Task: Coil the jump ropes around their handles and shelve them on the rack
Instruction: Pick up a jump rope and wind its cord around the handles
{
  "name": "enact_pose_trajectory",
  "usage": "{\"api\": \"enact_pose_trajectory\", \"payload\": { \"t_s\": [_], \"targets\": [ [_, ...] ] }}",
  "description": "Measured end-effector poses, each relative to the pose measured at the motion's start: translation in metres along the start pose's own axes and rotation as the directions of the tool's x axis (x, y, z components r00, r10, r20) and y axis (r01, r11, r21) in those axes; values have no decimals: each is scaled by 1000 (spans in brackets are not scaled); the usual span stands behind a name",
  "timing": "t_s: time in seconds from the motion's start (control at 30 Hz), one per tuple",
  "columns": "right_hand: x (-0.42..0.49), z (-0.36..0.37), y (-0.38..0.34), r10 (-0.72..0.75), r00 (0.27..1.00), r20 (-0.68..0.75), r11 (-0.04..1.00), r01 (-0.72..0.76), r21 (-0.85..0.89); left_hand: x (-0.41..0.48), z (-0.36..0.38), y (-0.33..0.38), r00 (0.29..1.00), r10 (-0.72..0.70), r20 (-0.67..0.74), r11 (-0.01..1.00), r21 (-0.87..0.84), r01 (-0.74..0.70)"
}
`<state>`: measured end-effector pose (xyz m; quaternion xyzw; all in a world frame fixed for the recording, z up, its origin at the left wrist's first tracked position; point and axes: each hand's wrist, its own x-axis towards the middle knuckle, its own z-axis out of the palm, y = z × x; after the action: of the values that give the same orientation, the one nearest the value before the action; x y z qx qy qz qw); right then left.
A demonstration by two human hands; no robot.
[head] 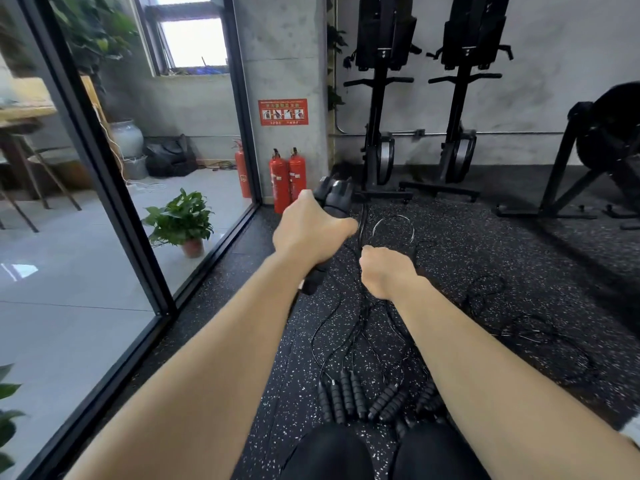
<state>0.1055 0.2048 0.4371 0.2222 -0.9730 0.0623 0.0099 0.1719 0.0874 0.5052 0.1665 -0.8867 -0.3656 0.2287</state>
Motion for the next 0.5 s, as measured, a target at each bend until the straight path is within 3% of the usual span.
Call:
{"api": "enact_pose_trajectory", "payload": {
  "t_s": [0.13, 0.2, 0.27, 0.4, 0.5],
  "targets": [
    [-3, 1, 3, 28, 997, 73, 988, -17, -152, -2, 6, 15, 985, 64, -159, 984, -152, -88],
    [-5, 0, 10, 39, 995, 92, 974, -17, -228, 3, 3, 23, 983, 64, -171, 967, -232, -103],
    [-5, 1, 12, 24, 998, 56, 974, -11, -225, 6, 0, 30, 994, 67, -87, 970, -227, -85],
    [2, -1, 1, -57, 991, -120, 994, 44, -104, -1, 13, 37, 962, -24, 274, 968, -235, 91],
    [4, -4, -1, -137, 972, -188, 990, 131, -45, -4, 30, 22, 939, -144, 314, 953, -213, 217]
  ]
}}
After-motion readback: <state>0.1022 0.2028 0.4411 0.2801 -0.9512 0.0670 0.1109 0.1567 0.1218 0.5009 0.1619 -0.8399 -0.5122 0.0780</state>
